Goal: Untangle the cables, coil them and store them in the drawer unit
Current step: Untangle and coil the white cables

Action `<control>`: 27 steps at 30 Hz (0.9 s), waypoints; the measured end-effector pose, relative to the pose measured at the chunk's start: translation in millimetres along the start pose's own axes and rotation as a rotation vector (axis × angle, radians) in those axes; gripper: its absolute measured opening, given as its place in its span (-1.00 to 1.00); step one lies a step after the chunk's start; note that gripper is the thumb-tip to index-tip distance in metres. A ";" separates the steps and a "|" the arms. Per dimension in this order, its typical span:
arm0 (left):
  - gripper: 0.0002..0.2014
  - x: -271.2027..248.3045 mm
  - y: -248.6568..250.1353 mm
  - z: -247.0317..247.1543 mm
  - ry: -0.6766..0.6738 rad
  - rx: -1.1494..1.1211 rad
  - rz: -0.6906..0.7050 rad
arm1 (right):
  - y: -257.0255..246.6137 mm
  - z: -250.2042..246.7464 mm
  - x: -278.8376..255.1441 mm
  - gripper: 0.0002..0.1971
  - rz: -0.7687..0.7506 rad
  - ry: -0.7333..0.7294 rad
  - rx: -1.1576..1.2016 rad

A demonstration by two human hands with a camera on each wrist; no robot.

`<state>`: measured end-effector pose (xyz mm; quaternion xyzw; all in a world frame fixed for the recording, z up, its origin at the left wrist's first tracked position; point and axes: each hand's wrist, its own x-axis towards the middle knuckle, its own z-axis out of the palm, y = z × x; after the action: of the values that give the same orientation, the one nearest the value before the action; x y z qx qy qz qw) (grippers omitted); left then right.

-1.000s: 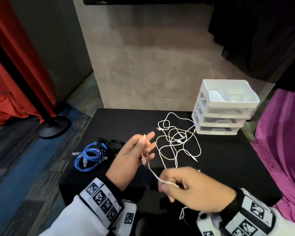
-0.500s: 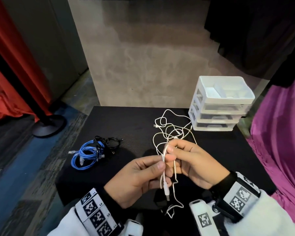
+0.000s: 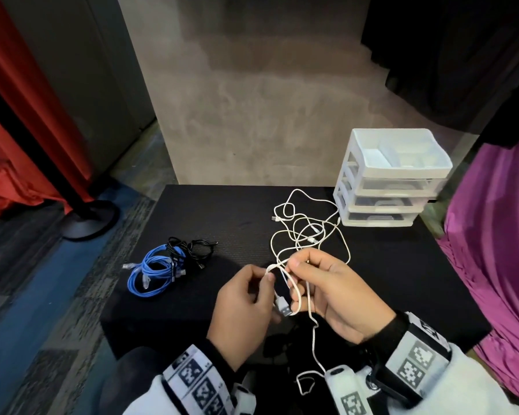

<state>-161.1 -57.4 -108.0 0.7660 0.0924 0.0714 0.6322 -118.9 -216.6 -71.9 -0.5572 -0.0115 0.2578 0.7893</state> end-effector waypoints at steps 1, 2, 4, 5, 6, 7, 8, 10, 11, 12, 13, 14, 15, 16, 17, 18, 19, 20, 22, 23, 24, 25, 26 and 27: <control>-0.84 0.0 -3.5 1.2 0.030 0.108 0.057 | 1.9 2.8 -0.2 -0.87 -0.002 0.000 -0.001; -0.83 0.7 -7.4 1.8 0.042 0.207 0.097 | 3.8 5.1 -0.3 -0.86 -0.005 0.001 -0.006; -0.86 2.8 -12.3 0.0 0.036 0.410 0.116 | 7.1 7.2 -0.9 -0.84 -0.013 0.007 -0.028; -0.88 4.2 -13.7 -1.6 0.032 0.512 0.102 | 8.8 7.4 -0.9 -0.84 -0.015 0.010 -0.040; -0.89 5.6 -14.2 -3.5 0.032 0.588 0.082 | 10.9 7.3 -1.0 -0.85 -0.016 0.013 -0.049; -0.89 6.7 -14.4 -4.6 0.035 0.631 0.081 | 12.9 7.6 -1.1 -0.86 -0.019 0.016 -0.060; -0.90 7.0 -15.0 -5.4 0.032 0.639 0.093 | 15.3 7.4 -0.8 -0.87 -0.028 0.024 -0.071; -0.88 5.4 -14.0 -7.9 -0.024 0.555 0.136 | 18.5 5.7 0.1 -0.86 -0.060 0.060 -0.086; -0.85 4.6 -13.6 -9.7 -0.067 0.427 0.129 | 18.5 3.9 0.3 -0.86 -0.077 0.085 -0.081; -0.83 3.5 -10.2 -11.9 -0.125 0.197 0.034 | 18.1 1.1 0.9 -0.86 -0.087 0.106 -0.062; -0.82 2.0 -6.8 -14.5 -0.197 -0.068 -0.088 | 17.2 -1.8 1.2 -0.88 -0.085 0.119 -0.036; -0.77 -0.7 -2.4 -16.9 -0.253 -0.333 -0.223 | 16.6 -4.2 0.7 -0.90 -0.073 0.114 -0.007; -0.72 -3.3 2.5 -18.8 -0.293 -0.542 -0.328 | 16.0 -4.6 0.3 -0.92 -0.061 0.092 0.016; -0.68 -5.0 7.5 -19.4 -0.306 -0.669 -0.386 | 16.8 -5.0 0.1 -0.90 -0.053 0.065 0.032; -0.67 -6.4 11.7 -18.5 -0.297 -0.756 -0.414 | 16.4 -2.7 -1.0 -0.89 -0.044 0.037 0.045; -0.68 -7.7 14.8 -16.5 -0.288 -0.829 -0.426 | 16.8 -0.6 -0.9 -0.89 -0.035 0.016 0.061; -0.69 -8.6 17.6 -14.6 -0.287 -0.892 -0.442 | 17.1 1.7 -0.5 -0.89 -0.023 -0.004 0.094; -0.71 -9.9 21.0 -12.3 -0.302 -0.930 -0.460 | 17.9 2.9 0.8 -0.89 -0.012 -0.016 0.131; -0.74 -11.6 24.3 -10.5 -0.360 -0.941 -0.498 | 19.4 2.5 3.9 -0.88 0.001 -0.001 0.161; -0.76 -11.3 24.9 -11.3 -0.391 -0.926 -0.506 | 21.1 1.1 5.9 -0.88 0.001 0.020 0.157; -0.78 -10.4 24.3 -12.6 -0.421 -0.904 -0.504 | 23.0 -0.2 7.3 -0.88 0.000 0.034 0.158; -0.79 -9.8 23.6 -14.0 -0.442 -0.879 -0.497 | 25.3 -1.6 8.3 -0.89 0.004 0.046 0.164; -0.80 -9.2 23.1 -14.1 -0.449 -0.854 -0.489 | 28.3 -3.5 9.7 -0.89 0.005 0.050 0.165; -0.81 -9.2 23.7 -14.3 -0.439 -0.841 -0.480 | 29.9 -4.3 10.2 -0.89 0.002 0.047 0.152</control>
<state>-172.1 -50.2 -81.9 0.4007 0.0940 -0.2066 0.8876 -120.5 -208.7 -102.8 -0.5014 0.0272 0.2456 0.8292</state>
